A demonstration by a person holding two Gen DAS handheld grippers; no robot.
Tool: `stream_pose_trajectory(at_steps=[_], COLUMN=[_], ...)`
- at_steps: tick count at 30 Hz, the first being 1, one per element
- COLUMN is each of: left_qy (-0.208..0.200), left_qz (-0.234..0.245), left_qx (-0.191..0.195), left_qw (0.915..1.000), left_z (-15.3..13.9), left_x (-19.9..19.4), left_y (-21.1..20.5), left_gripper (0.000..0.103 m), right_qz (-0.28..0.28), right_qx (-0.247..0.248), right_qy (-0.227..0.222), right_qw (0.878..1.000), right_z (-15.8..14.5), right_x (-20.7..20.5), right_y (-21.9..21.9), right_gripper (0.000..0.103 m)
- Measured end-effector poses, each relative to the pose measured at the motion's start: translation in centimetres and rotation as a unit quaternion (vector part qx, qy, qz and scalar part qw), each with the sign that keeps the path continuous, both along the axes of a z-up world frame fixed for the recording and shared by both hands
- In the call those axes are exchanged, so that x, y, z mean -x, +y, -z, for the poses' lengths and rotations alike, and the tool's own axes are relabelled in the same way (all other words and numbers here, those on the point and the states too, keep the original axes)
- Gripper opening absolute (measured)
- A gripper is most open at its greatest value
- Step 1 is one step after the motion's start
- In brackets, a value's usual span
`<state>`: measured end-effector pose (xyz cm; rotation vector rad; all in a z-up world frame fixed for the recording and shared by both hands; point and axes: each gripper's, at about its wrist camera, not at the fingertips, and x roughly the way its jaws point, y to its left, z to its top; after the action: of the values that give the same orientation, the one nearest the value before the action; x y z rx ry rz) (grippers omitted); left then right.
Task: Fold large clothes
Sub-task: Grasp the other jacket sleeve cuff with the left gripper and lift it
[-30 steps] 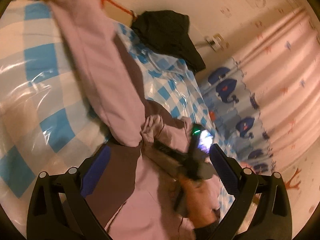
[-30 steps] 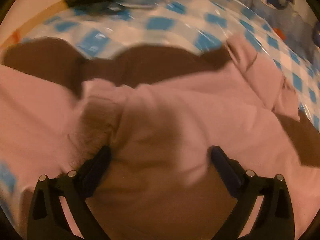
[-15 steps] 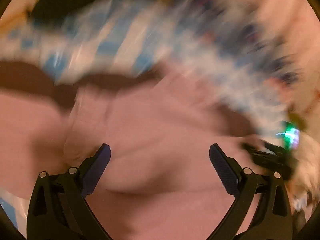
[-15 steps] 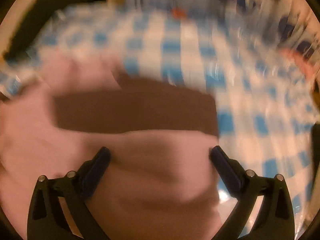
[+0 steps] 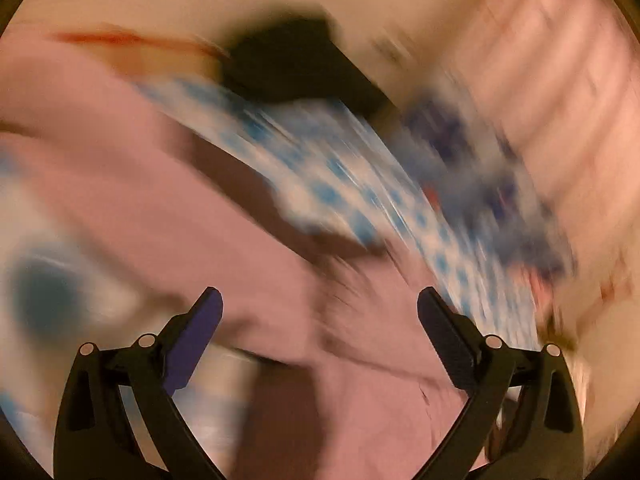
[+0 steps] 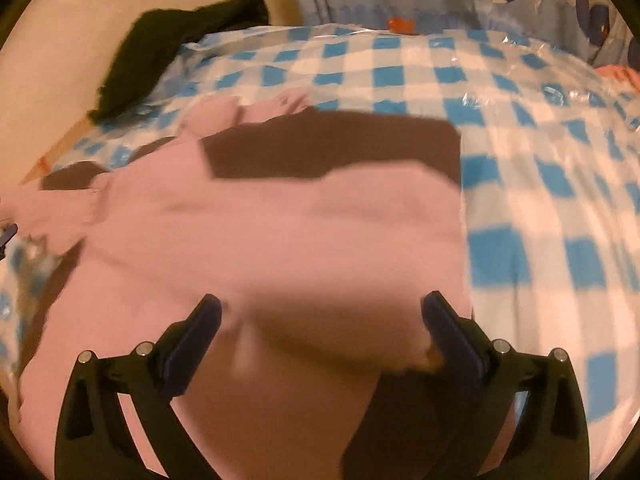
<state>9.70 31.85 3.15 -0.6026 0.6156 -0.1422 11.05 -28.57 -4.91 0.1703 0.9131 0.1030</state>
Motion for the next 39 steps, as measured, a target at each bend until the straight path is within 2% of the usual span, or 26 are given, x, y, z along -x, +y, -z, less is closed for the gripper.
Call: stream_pose_trajectory(at_steps=[2, 4, 5, 8, 15, 19, 23, 25, 26, 27, 28, 29, 31, 34, 37, 39], left_qy=[-0.009, -0.01, -0.008, -0.002, -0.003, 0.002, 0.021, 0.044, 0.06, 0.068, 0.075, 0.07, 0.059, 0.014, -0.045, -0.082], left_qz=[-0.092, -0.158, -0.181, -0.191, -0.175, -0.173, -0.212, -0.226, -0.235, -0.234, -0.228, -0.229, -0.227, -0.219, -0.177, -0.13], left_qx=[0.017, 0.053, 0.073, 0.095, 0.121, 0.104, 0.092, 0.087, 0.08, 0.077, 0.08, 0.081, 0.069, 0.033, 0.002, -0.009], left_qw=[0.9955, 0.9859, 0.9806, 0.9769, 0.9771, 0.9794, 0.9726, 0.9692, 0.9669, 0.9667, 0.9675, 0.9676, 0.9697, 0.9751, 0.9832, 0.9881], left_z=[-0.9, -1.0, -0.8, -0.3, 0.8, 1.0, 1.2, 1.7, 1.8, 1.9, 2.0, 1.8, 1.1, -1.8, -6.7, -10.4], left_x=[2.1, 3.5, 4.0, 3.4, -0.2, -2.6, -4.3, -5.3, -5.9, -6.3, -6.6, -6.8, -6.7, -5.8, -5.2, -5.3], left_y=[7.2, 13.0, 15.7, 19.1, 20.1, 19.0, 19.7, 20.0, 20.1, 20.1, 20.2, 20.0, 19.4, 16.8, 12.7, 8.3], left_gripper=[0.094, 0.094, 0.094, 0.094, 0.094, 0.094, 0.094, 0.094, 0.068, 0.054, 0.034, 0.023, 0.018, 0.017, 0.016, 0.015], right_qz=[0.005, 0.02, 0.023, 0.02, 0.02, 0.02, 0.02, 0.02, 0.02, 0.02, 0.02, 0.02, 0.02, 0.02, 0.02, 0.021], right_qx=[-0.019, -0.057, -0.056, -0.016, -0.04, -0.046, -0.054, -0.055, -0.055, -0.055, -0.054, -0.054, -0.055, -0.055, -0.055, -0.058], right_qy=[-0.01, 0.02, 0.031, 0.017, 0.004, 0.0, -0.004, -0.005, -0.005, -0.005, -0.005, -0.005, -0.005, -0.005, -0.005, -0.004], right_qw=[1.0, 0.998, 0.998, 1.0, 0.999, 0.999, 0.998, 0.998, 0.998, 0.998, 0.998, 0.998, 0.998, 0.998, 0.998, 0.998], right_z=[0.2, 2.3, 3.3, 3.8, 4.1, 4.2, 4.2, 4.3, 4.3, 4.3, 4.3, 4.3, 4.3, 4.3, 4.3, 4.4], right_x=[1.5, 1.7, 1.7, 1.9, 2.1, 2.2, 2.3, 2.3, 2.3, 2.3, 2.3, 2.3, 2.3, 2.2, 2.2, 2.2], right_y=[0.1, 0.3, 0.7, 1.9, 1.2, 1.0, 0.8, 0.8, 0.8, 0.8, 0.8, 0.8, 0.8, 0.8, 0.8, 0.8], right_gripper=[0.097, 0.097, 0.098, 0.097, 0.097, 0.097, 0.097, 0.097, 0.097, 0.097, 0.097, 0.097, 0.097, 0.097, 0.097, 0.097])
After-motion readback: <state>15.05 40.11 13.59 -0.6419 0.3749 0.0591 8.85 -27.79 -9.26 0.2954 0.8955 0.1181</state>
